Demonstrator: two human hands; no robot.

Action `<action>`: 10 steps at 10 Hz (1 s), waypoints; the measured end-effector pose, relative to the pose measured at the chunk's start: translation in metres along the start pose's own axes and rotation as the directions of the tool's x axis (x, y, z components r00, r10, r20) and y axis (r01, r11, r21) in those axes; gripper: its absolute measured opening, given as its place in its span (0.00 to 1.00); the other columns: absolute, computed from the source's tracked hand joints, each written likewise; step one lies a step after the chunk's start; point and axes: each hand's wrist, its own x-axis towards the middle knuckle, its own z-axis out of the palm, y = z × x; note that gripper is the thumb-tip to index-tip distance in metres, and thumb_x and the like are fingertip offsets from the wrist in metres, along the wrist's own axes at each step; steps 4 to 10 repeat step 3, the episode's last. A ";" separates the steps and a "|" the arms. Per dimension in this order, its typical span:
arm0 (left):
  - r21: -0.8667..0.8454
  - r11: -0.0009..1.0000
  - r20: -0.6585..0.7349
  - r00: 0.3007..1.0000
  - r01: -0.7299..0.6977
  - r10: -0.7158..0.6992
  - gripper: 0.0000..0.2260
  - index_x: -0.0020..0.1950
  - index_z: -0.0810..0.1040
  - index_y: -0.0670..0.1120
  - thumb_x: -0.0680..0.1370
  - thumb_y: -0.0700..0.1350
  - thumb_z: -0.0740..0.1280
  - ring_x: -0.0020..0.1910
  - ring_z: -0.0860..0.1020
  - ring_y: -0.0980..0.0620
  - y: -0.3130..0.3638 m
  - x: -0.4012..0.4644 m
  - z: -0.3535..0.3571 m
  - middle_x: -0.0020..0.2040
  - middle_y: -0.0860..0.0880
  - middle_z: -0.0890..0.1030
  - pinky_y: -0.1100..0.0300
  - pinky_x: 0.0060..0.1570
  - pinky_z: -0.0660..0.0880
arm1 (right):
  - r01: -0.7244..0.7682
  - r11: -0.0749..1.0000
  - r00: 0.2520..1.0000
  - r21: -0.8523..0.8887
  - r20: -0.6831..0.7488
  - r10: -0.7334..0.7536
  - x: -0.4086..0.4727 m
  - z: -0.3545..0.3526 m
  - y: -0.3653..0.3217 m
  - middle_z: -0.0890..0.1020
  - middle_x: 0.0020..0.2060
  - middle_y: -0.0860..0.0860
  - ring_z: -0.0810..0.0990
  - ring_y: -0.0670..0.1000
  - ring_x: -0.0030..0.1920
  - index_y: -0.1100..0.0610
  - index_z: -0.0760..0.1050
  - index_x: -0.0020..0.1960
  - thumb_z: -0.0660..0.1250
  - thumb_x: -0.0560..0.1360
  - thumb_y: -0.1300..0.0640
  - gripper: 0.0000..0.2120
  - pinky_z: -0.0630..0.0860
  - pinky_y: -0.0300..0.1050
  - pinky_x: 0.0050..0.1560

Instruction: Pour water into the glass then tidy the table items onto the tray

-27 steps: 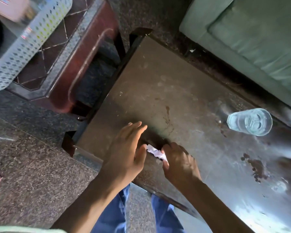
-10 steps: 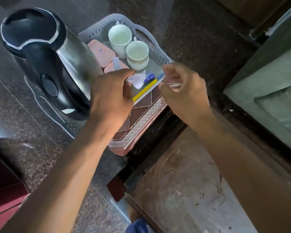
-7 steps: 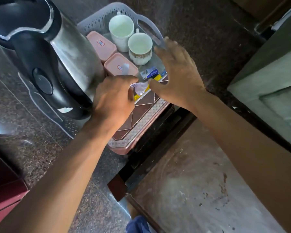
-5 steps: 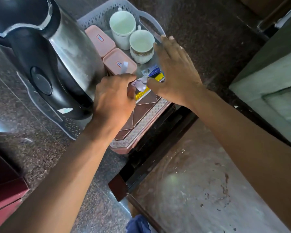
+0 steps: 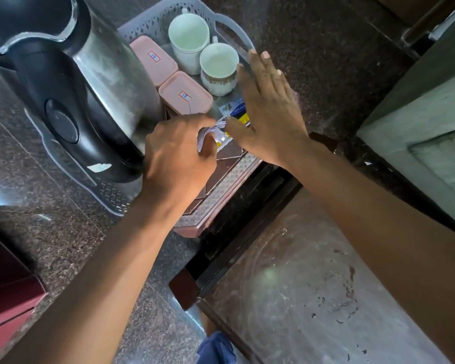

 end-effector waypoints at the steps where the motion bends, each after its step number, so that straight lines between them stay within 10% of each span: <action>1: 0.023 1.000 -0.002 1.000 -0.017 0.017 0.11 0.62 0.88 0.49 0.81 0.45 0.72 0.50 0.87 0.37 0.010 -0.002 -0.007 0.52 0.44 0.91 0.47 0.53 0.80 | -0.019 0.997 1.000 0.071 0.000 0.019 -0.004 -0.002 0.003 0.45 0.87 0.56 0.41 0.56 0.86 0.61 0.48 0.86 0.56 0.85 0.41 0.38 0.42 0.56 0.85; 10: 0.070 0.998 0.007 1.000 -0.006 0.006 0.15 0.69 0.85 0.50 0.83 0.47 0.68 0.57 0.88 0.41 0.039 -0.007 -0.024 0.60 0.46 0.90 0.47 0.61 0.81 | -0.088 0.966 0.989 0.245 -0.093 0.114 -0.045 -0.025 0.004 0.52 0.86 0.56 0.46 0.56 0.86 0.59 0.53 0.85 0.54 0.87 0.43 0.33 0.48 0.59 0.85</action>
